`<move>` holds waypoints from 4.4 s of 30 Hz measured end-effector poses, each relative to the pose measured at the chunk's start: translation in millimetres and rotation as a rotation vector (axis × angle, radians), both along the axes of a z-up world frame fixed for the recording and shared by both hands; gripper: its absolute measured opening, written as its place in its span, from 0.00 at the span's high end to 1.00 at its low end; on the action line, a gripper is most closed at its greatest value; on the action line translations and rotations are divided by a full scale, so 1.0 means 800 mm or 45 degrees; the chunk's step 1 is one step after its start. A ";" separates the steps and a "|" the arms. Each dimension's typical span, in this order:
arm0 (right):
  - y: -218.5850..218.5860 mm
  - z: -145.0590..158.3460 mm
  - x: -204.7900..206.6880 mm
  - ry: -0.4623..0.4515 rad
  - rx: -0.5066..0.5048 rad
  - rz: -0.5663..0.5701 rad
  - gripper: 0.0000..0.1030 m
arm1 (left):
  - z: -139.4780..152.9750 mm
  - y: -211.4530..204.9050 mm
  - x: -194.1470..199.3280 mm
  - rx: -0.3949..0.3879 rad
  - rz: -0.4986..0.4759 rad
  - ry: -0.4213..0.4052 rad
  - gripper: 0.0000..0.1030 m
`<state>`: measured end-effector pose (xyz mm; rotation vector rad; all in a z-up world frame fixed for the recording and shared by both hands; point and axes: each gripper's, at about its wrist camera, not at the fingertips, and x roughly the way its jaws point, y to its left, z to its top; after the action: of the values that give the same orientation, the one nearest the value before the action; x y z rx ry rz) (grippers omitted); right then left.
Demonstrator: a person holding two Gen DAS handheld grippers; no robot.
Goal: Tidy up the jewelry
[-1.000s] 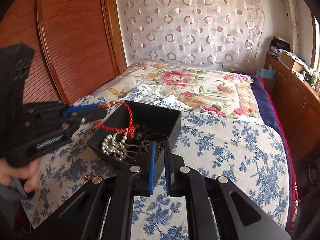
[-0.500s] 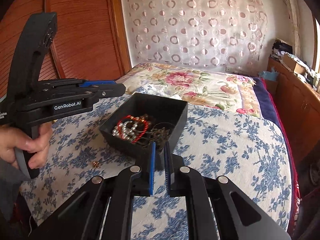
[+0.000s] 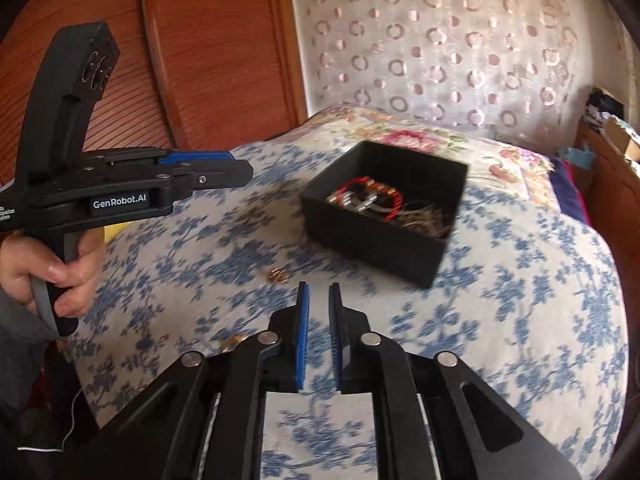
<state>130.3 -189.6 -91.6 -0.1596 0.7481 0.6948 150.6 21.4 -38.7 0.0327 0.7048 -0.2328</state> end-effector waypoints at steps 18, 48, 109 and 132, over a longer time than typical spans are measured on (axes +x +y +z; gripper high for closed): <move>0.064 -0.049 -0.032 0.111 -0.138 0.178 0.83 | -0.055 0.047 -0.064 0.014 0.037 0.114 0.65; 0.008 -0.017 -0.009 0.028 -0.135 0.087 0.93 | -0.073 -0.026 -0.009 0.068 -0.081 0.166 0.58; -0.053 0.036 0.090 -0.056 0.048 -0.139 0.86 | 0.023 -0.055 0.061 -0.040 -0.053 -0.035 0.53; -0.112 0.106 -0.064 -0.307 0.150 -0.494 0.02 | 0.063 -0.044 -0.097 0.061 0.172 -0.191 0.07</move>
<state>79.3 -279.1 -7.0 0.0114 0.4856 0.3402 73.1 -13.9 11.6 0.0473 0.5610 -0.0831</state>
